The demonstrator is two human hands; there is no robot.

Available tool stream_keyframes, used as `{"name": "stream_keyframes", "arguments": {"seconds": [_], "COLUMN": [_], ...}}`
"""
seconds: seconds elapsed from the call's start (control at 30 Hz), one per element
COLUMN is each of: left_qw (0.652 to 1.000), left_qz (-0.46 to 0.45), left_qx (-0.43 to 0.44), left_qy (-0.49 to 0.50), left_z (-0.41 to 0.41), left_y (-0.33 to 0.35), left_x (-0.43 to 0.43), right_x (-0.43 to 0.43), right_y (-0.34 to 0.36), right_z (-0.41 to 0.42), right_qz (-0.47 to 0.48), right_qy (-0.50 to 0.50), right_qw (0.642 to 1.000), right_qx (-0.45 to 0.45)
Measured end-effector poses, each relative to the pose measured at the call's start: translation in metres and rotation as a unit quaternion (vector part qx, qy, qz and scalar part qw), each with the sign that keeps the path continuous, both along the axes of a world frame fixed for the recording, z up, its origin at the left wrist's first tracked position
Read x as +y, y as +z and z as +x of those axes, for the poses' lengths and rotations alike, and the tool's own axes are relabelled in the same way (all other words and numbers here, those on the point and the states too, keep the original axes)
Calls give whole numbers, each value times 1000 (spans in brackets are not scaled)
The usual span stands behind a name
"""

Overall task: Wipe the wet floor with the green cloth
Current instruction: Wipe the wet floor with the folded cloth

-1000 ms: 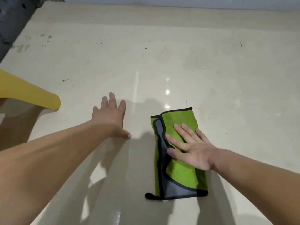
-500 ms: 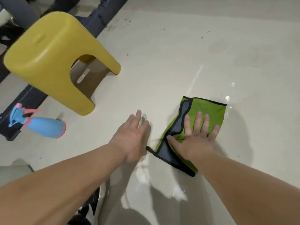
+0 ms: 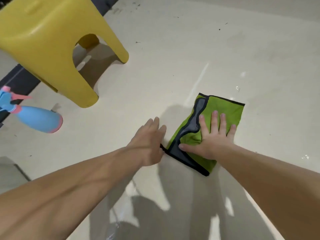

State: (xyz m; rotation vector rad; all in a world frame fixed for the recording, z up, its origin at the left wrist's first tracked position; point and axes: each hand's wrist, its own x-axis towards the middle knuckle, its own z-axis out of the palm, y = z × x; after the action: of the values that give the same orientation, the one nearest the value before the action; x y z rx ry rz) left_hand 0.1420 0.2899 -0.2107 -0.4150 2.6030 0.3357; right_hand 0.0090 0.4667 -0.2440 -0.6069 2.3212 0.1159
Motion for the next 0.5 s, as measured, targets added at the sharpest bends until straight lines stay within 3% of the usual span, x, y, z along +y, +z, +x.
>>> {"name": "stream_keyframes", "arguments": {"seconds": [0.1,0.3,0.4,0.5], "left_qw": [999,986,970,959], "left_qz": [-13,116,131,128], "left_qx": [33,94,133,188], "left_qy": [-19,69,153,166], "left_z": [5,36,73,108], "left_y": [-22,-19,-18,-22], "left_x": [-14,-39,-63,-83], "right_x": [-8,-72,-118,-145], "right_y": [-3,-12,-18,-20], "right_z": [8,71,116,157], "right_qz": [34,12,-31,-85], "right_qy": [-15,-63,26,140], "right_qw": [999,997,999,986], "right_qx": [17,37,31,-2]}}
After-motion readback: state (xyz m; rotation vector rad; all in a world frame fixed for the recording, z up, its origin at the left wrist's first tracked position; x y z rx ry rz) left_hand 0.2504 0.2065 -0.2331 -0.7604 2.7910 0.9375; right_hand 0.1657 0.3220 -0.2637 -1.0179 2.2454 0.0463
